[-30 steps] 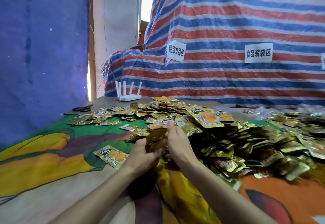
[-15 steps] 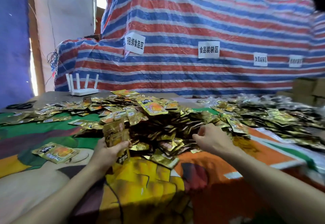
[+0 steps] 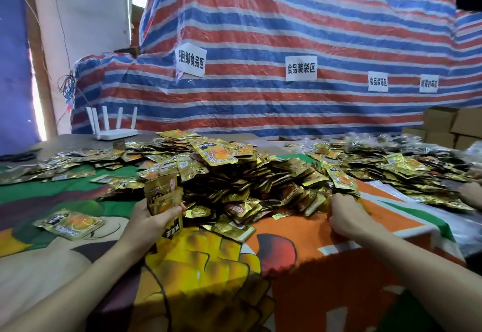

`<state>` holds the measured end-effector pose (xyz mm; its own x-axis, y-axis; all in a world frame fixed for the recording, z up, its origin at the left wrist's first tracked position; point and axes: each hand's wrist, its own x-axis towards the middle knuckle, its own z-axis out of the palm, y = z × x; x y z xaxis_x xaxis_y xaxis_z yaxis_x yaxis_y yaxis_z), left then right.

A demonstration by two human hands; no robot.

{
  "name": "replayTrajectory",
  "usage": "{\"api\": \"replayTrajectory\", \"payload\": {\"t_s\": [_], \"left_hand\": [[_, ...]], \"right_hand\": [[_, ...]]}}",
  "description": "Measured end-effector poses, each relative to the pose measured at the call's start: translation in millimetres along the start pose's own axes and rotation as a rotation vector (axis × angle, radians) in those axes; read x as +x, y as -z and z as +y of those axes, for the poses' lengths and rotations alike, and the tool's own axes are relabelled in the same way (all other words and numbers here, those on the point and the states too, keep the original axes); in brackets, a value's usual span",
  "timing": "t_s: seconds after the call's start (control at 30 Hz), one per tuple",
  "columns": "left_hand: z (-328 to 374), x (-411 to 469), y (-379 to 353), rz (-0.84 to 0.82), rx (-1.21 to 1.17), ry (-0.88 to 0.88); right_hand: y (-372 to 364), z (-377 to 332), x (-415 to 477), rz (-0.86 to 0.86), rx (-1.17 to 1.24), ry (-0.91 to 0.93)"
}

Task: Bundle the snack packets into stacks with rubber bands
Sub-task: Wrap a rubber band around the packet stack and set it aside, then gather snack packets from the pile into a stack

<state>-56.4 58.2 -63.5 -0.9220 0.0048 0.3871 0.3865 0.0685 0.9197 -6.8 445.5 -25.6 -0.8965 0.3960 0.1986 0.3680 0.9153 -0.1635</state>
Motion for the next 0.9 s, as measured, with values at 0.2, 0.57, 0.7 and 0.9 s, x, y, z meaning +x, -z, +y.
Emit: {"api": "replayTrajectory", "payload": {"t_s": [0.2,0.57,0.7,0.9], "left_hand": [[-1,-1,2,-0.019,-0.002,0.012],[1,-1,4,-0.028,-0.040,0.051],[2,0,5,-0.003,-0.140,0.086],[0,5,13,-0.009,-0.338,0.167]], "right_hand": [[4,-8,2,-0.014,0.021,-0.081],[14,-18,-4,0.234,0.062,0.018],[22,-58,-11,0.313,0.337,0.184],[13,-154,-30,0.262,0.793,0.472]]}}
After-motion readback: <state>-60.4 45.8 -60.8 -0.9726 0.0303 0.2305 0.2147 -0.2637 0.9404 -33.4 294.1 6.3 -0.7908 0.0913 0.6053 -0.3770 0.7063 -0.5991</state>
